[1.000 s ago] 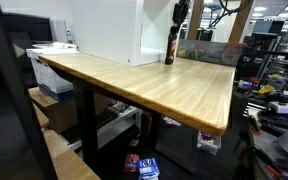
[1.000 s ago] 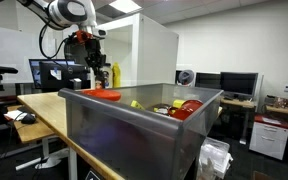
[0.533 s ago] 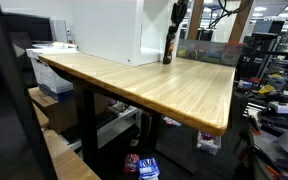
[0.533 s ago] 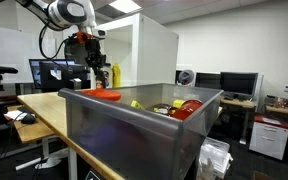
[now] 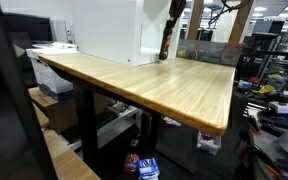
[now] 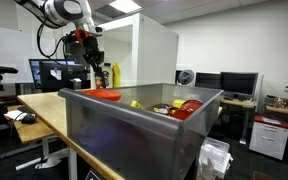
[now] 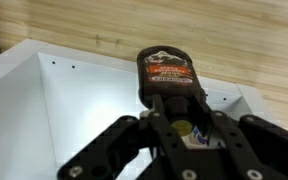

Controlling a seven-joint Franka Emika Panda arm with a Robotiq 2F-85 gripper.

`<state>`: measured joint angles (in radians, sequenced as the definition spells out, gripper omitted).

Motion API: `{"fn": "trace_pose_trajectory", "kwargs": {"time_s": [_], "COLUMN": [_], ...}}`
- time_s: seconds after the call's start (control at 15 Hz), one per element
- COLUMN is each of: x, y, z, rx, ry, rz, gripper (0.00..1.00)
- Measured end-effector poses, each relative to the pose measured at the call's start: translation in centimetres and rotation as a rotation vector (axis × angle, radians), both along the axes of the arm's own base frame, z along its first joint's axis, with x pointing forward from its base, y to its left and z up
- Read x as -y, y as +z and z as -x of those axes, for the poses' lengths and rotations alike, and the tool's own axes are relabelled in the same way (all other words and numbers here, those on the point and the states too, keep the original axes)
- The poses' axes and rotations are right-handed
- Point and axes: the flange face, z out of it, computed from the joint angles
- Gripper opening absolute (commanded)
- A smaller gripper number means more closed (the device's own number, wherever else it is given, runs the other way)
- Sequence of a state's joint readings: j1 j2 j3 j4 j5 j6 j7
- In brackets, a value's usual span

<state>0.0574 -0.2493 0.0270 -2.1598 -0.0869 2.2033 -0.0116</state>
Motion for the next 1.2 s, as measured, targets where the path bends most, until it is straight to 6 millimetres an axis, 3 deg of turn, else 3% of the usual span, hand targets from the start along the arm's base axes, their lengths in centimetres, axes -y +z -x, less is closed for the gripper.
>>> {"fn": "trace_pose_trajectory", "kwargs": {"time_s": [0.53, 1.2], "x": [-1.6, -3.2], "y": [1.7, 1.7], "z": [-0.1, -1.4], "rx": [0.071, 0.105], "ry": [0.022, 0.037], "rz": [-0.028, -0.085], "gripper": [0.08, 0.08]}}
